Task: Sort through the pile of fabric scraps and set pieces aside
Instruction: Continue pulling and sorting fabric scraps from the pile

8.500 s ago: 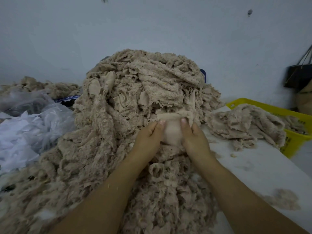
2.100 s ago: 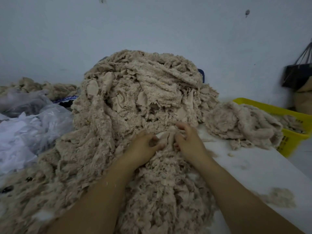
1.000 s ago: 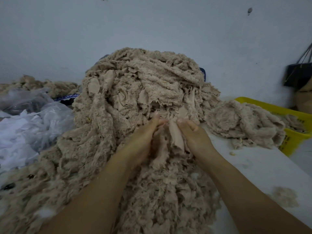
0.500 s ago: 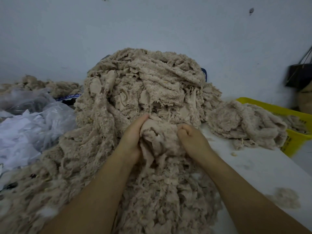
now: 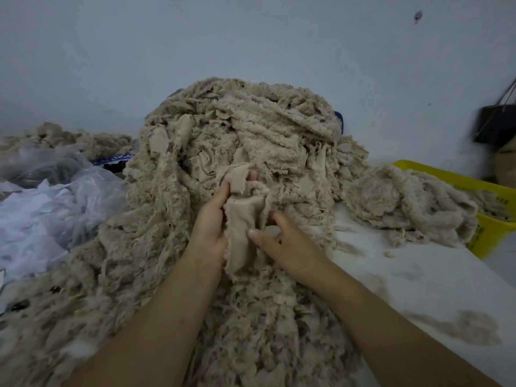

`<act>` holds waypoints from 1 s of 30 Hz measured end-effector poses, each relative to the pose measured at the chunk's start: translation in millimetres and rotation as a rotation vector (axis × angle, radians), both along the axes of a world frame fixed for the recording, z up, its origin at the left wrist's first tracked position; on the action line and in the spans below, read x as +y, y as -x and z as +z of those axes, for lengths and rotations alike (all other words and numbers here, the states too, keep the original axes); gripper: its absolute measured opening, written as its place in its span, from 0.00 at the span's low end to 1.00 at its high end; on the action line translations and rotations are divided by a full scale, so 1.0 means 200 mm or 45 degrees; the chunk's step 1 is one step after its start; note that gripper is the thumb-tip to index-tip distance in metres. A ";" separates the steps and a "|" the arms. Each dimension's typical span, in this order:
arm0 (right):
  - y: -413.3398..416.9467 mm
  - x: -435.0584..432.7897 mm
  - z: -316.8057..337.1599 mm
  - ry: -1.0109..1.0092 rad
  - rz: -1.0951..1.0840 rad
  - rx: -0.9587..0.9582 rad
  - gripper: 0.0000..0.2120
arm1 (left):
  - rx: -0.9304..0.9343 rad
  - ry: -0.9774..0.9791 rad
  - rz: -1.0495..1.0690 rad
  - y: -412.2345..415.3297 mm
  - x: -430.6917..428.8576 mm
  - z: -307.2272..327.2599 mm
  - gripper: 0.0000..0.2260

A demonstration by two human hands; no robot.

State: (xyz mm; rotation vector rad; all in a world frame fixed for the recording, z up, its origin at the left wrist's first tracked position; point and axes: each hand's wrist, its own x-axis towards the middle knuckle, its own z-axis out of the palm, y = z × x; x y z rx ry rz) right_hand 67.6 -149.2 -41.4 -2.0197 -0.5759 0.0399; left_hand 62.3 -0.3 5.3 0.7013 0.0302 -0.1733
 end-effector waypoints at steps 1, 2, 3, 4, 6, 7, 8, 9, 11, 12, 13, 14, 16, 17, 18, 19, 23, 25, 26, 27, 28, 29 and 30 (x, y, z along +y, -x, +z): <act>-0.01 -0.01 0.00 -0.029 -0.014 0.014 0.27 | -0.011 0.002 -0.002 0.00 0.00 0.00 0.24; -0.01 -0.02 0.00 -0.027 -0.030 0.026 0.25 | -0.020 0.023 -0.006 0.00 -0.01 0.00 0.24; -0.02 -0.03 0.00 -0.004 -0.035 0.019 0.19 | -0.030 0.060 -0.021 0.00 -0.01 0.00 0.22; -0.02 -0.04 -0.01 0.033 -0.036 -0.008 0.12 | -0.039 0.109 -0.033 0.00 0.00 0.00 0.21; -0.02 -0.04 -0.01 0.069 -0.018 -0.050 0.16 | -0.058 0.196 -0.041 -0.01 0.00 -0.01 0.21; -0.02 -0.05 -0.01 0.078 -0.016 -0.049 0.16 | -0.052 0.236 -0.028 -0.01 0.01 0.00 0.21; -0.03 -0.06 0.00 0.083 -0.027 -0.042 0.16 | -0.050 0.284 -0.001 -0.02 0.02 0.00 0.20; -0.03 -0.07 0.01 0.081 -0.044 -0.040 0.16 | -0.056 0.320 0.043 -0.02 0.03 0.00 0.19; -0.03 -0.10 0.04 0.047 -0.117 -0.061 0.19 | -0.083 0.334 0.110 -0.04 0.03 -0.01 0.19; -0.03 -0.12 0.06 0.022 -0.157 -0.084 0.21 | -0.100 0.332 0.106 -0.04 0.04 -0.01 0.21; -0.03 -0.13 0.07 -0.014 -0.191 -0.104 0.23 | -0.120 0.322 0.094 -0.04 0.04 -0.01 0.23; -0.02 -0.15 0.09 -0.076 -0.226 -0.114 0.24 | -0.140 0.306 0.087 -0.04 0.05 -0.01 0.24; -0.03 -0.16 0.11 -0.249 -0.312 -0.110 0.26 | -0.161 0.285 0.091 -0.03 0.05 -0.01 0.26; -0.03 -0.16 0.11 -0.328 -0.346 -0.106 0.26 | -0.162 0.283 0.101 -0.03 0.06 0.00 0.27; -0.03 -0.16 0.11 -0.377 -0.368 -0.114 0.26 | -0.166 0.281 0.122 -0.03 0.06 0.00 0.29; -0.03 -0.15 0.11 -0.402 -0.384 -0.123 0.26 | -0.169 0.279 0.148 -0.04 0.06 0.00 0.29; -0.03 -0.16 0.11 -0.498 -0.536 -0.016 0.28 | -0.168 0.289 0.181 -0.04 0.08 -0.01 0.28; -0.04 -0.20 0.12 -0.598 -0.669 0.063 0.31 | -0.169 0.310 0.165 -0.04 0.11 -0.02 0.25; -0.05 -0.21 0.13 -0.631 -0.702 0.090 0.31 | -0.181 0.302 0.148 -0.04 0.11 -0.02 0.23; -0.05 -0.22 0.13 -0.643 -0.709 0.111 0.31 | -0.197 0.279 0.130 -0.03 0.11 -0.02 0.22; -0.04 -0.22 0.13 -0.644 -0.697 0.129 0.31 | -0.210 0.249 0.124 -0.03 0.10 -0.02 0.23; -0.04 -0.21 0.13 -0.661 -0.686 0.153 0.31 | -0.210 0.227 0.144 -0.03 0.09 -0.02 0.23; -0.04 -0.20 0.13 -0.704 -0.697 0.177 0.30 | -0.183 0.216 0.192 -0.03 0.08 -0.02 0.24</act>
